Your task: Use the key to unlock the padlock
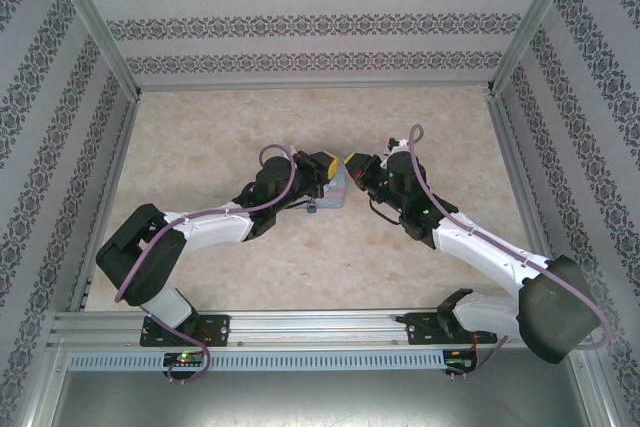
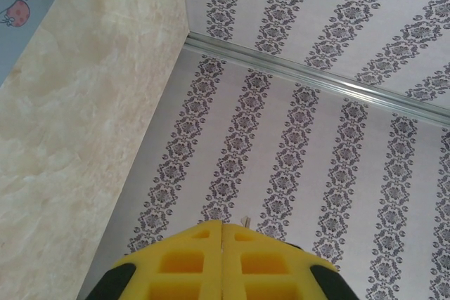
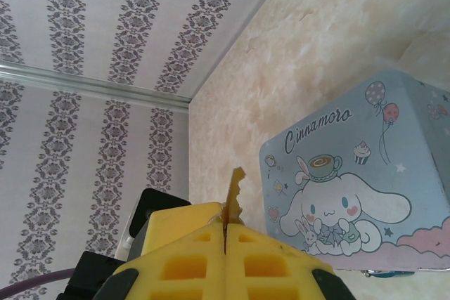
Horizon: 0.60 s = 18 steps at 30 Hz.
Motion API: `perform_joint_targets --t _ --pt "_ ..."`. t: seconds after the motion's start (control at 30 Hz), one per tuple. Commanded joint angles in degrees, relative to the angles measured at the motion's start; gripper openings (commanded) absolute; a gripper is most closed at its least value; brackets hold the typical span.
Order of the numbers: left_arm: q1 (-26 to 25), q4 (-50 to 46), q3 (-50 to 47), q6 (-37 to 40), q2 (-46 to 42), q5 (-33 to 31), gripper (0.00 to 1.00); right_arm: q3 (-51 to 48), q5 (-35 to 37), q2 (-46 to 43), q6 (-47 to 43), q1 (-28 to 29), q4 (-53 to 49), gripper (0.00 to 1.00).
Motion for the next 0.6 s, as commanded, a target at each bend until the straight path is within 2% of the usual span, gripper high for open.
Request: perform_joint_targets --t 0.0,0.2,0.23,0.27,0.3,0.37,0.47,0.57 --pt "-0.88 2.69 -0.52 -0.91 -0.12 -1.29 0.04 -0.7 1.28 -0.44 0.74 0.93 2.36 0.0" --pt "-0.84 2.52 -0.48 0.7 -0.24 -1.57 0.0 -0.53 1.19 -0.34 0.33 0.8 1.87 0.0" --pt "-0.84 2.07 -0.39 1.83 -0.57 -1.49 0.0 -0.57 1.17 -0.63 0.06 0.55 1.36 0.08" --pt "-0.76 1.15 -0.23 3.44 -1.04 -1.4 0.0 -0.75 1.15 -1.18 -0.26 0.05 0.68 0.22" --pt "-0.52 0.16 0.03 5.27 -1.54 -1.12 0.0 -0.99 1.08 -1.8 -0.65 -0.52 -0.16 0.31" --pt "0.36 -3.57 0.32 10.5 -3.24 0.08 0.0 -1.78 0.02 -3.66 -1.96 -2.39 -2.22 0.44" --pt "1.63 -9.92 0.79 20.64 -6.49 1.41 0.0 -2.57 -3.09 -6.41 -4.22 -5.58 -5.8 0.5" --pt "2.88 -19.36 3.35 33.62 -9.41 4.09 0.0 -2.49 -9.1 -7.32 -6.99 -8.67 -7.74 0.54"
